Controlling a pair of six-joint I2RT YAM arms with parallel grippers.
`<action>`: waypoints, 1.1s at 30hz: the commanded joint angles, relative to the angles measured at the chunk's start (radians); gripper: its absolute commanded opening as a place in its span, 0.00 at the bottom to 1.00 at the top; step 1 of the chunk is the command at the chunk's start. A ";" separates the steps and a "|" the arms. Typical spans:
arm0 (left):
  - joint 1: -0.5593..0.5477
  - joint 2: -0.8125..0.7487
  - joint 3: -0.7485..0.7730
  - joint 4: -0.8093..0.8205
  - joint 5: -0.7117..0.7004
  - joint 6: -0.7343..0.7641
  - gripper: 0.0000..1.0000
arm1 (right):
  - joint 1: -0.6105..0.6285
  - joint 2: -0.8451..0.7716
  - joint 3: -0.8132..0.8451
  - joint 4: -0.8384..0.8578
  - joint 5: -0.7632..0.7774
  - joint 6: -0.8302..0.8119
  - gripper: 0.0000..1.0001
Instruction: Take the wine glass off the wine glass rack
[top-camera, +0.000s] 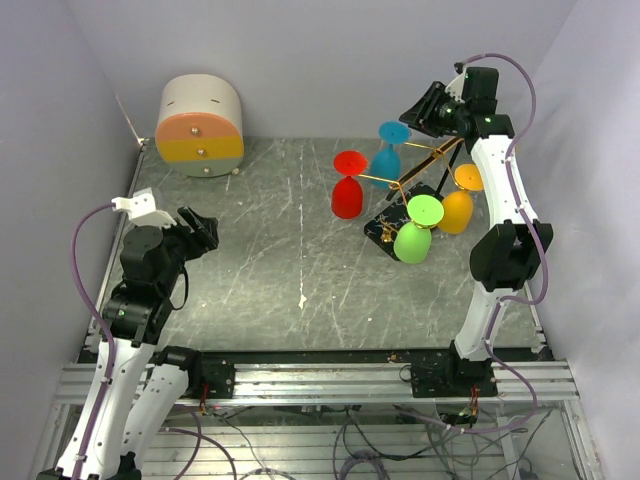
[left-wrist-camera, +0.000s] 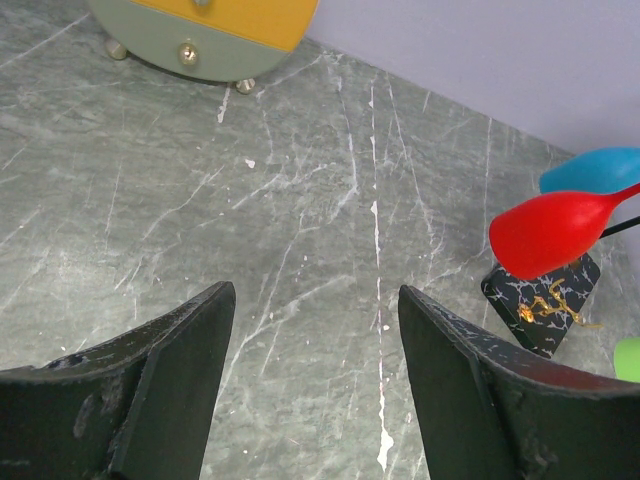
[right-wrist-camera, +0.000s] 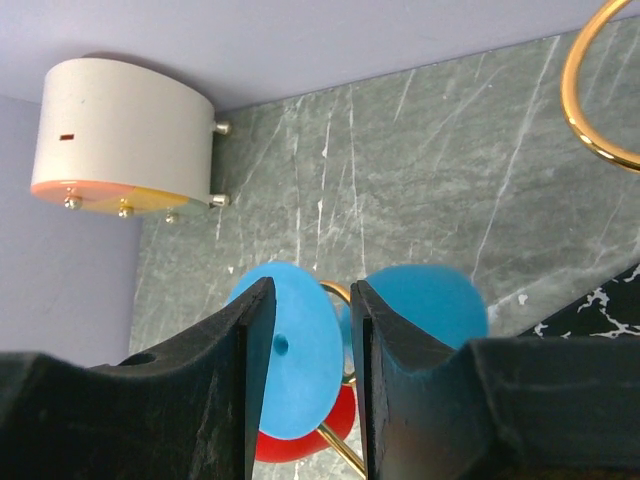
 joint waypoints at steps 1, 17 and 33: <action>0.009 -0.003 0.014 0.003 0.011 0.003 0.77 | -0.004 -0.015 0.003 -0.004 0.036 -0.004 0.36; 0.009 -0.006 0.011 0.006 0.010 0.000 0.77 | -0.004 -0.063 -0.054 0.050 -0.020 0.012 0.35; 0.009 -0.004 0.008 0.010 0.017 0.000 0.77 | 0.003 -0.106 -0.100 0.105 -0.053 0.030 0.33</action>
